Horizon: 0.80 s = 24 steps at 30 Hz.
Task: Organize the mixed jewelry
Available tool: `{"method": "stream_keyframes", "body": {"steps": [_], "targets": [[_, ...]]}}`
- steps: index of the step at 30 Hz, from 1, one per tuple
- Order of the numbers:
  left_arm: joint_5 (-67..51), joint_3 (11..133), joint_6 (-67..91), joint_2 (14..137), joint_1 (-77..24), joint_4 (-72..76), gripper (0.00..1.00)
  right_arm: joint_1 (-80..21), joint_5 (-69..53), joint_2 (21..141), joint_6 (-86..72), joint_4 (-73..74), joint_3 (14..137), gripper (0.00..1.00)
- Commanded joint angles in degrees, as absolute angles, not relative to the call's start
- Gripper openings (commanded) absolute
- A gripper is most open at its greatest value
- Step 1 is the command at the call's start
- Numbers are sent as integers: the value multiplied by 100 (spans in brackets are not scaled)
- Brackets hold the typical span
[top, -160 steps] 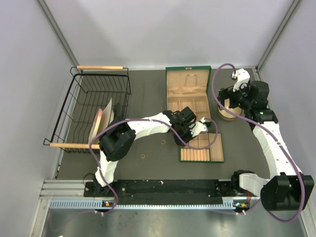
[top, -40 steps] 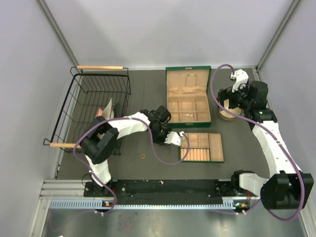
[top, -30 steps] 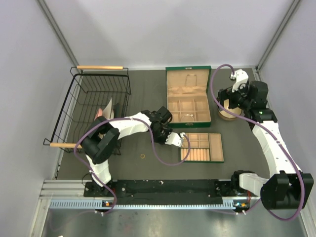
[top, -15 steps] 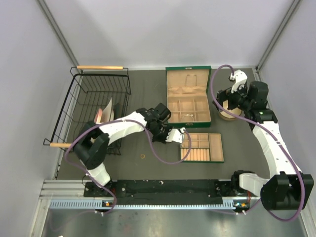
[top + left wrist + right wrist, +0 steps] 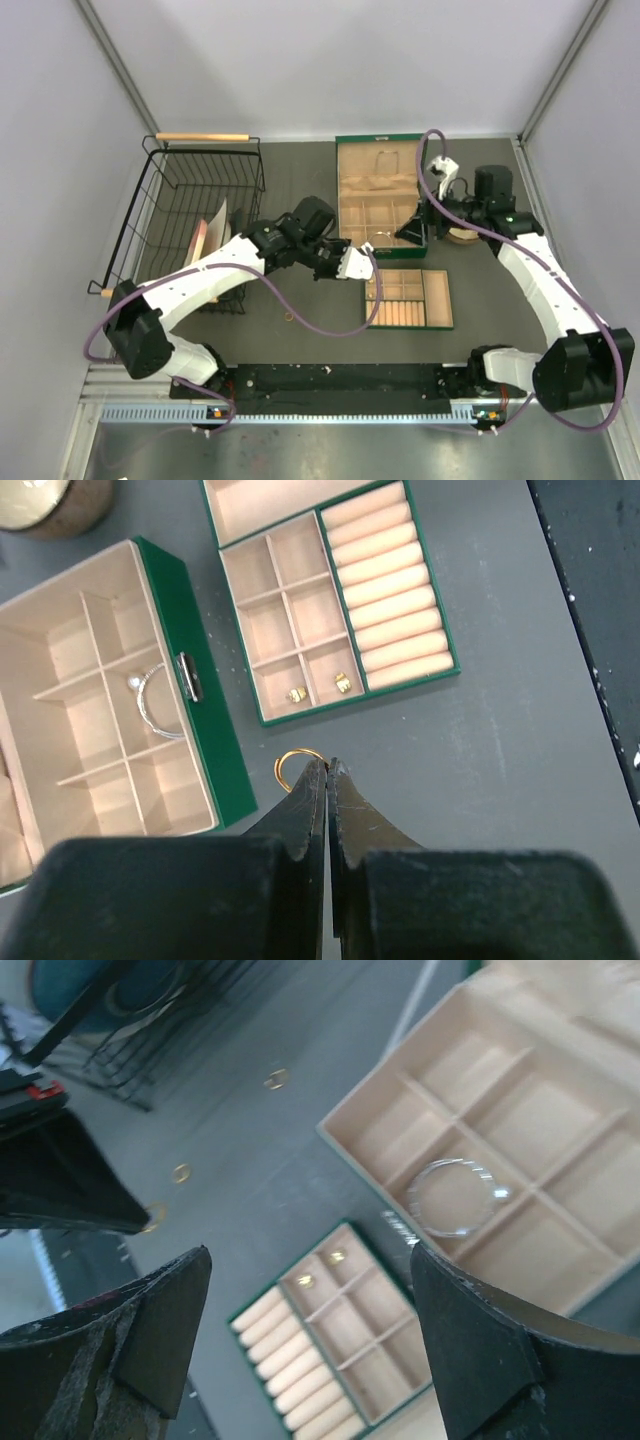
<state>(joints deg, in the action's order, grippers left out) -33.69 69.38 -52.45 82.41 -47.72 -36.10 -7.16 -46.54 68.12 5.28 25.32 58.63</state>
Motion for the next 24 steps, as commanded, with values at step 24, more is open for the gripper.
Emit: {"method": "stream_keyframes", "body": {"steps": [24], "targets": [[-1011,6530,-5388,7998,-5792,-2356,0,-2083,-5775,8103,-141,3270,6469,55]]}}
